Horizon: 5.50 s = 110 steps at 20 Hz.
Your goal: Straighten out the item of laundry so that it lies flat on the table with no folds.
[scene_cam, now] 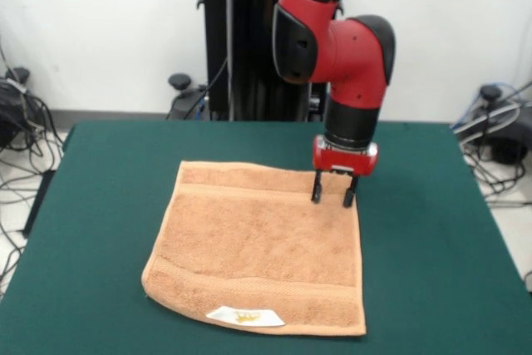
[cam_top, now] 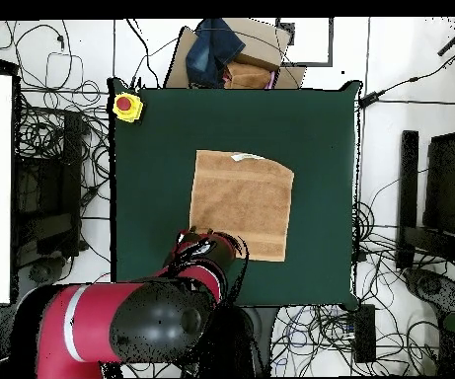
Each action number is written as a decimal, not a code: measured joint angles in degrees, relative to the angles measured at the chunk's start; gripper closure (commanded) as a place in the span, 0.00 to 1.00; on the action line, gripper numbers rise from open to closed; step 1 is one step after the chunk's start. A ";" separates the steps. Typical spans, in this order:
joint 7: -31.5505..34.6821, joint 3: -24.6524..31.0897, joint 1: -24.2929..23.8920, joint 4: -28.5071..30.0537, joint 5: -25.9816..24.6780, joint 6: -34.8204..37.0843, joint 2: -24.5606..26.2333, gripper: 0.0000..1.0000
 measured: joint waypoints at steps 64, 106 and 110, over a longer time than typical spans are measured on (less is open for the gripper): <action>0.00 -2.83 -11.92 -1.45 0.93 10.66 -8.06 0.00; 0.00 0.60 -14.49 8.28 -12.08 -0.11 -5.69 0.00; 0.00 1.28 -13.83 8.51 -12.05 -0.77 -4.66 0.00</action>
